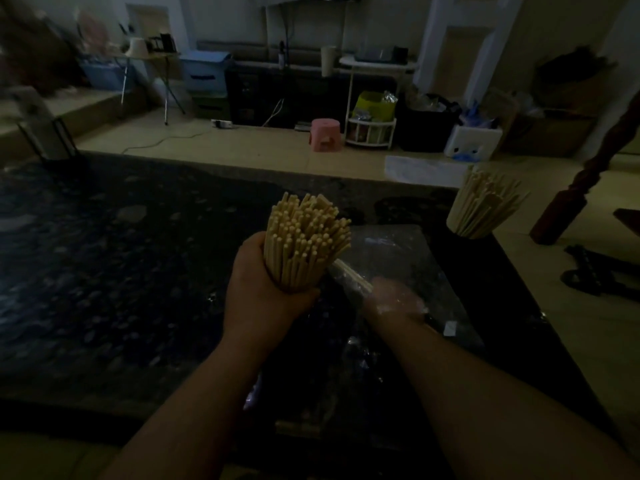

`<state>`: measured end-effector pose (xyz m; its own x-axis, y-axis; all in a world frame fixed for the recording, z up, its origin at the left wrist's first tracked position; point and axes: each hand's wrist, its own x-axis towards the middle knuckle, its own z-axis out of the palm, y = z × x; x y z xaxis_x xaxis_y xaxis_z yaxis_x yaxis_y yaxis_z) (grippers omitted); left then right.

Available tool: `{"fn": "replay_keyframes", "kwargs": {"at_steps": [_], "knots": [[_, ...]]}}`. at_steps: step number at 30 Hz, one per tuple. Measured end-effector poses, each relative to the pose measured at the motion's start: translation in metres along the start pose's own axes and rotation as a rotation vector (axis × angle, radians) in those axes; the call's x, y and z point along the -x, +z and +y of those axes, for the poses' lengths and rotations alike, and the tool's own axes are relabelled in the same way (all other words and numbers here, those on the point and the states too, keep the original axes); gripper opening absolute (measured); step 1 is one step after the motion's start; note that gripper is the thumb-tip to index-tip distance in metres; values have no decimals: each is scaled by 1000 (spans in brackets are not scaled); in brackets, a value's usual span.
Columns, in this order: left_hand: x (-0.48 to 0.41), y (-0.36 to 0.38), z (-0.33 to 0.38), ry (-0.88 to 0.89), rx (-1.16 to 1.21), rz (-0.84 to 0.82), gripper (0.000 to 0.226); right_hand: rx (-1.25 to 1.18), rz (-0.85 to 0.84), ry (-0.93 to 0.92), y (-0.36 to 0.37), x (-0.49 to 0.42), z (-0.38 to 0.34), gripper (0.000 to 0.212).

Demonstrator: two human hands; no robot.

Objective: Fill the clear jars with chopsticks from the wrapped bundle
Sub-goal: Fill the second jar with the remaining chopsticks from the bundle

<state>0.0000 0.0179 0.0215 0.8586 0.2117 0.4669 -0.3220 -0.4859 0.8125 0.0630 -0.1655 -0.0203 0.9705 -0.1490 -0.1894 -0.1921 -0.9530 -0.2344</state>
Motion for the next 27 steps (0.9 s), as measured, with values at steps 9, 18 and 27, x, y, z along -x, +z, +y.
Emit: {"fn": "replay_keyframes", "kwargs": {"at_steps": [9, 18, 27], "knots": [[-2, -2, -2, -4, 23, 19, 79, -179, -269, -132, -14, 9, 0, 33], [1, -1, 3, -29, 65, 26, 75, 33, -362, -3, -30, 24, 25, 32], [0, -4, 1, 30, -33, 38, 81, 283, -477, -34, -59, 51, 37, 41]]}}
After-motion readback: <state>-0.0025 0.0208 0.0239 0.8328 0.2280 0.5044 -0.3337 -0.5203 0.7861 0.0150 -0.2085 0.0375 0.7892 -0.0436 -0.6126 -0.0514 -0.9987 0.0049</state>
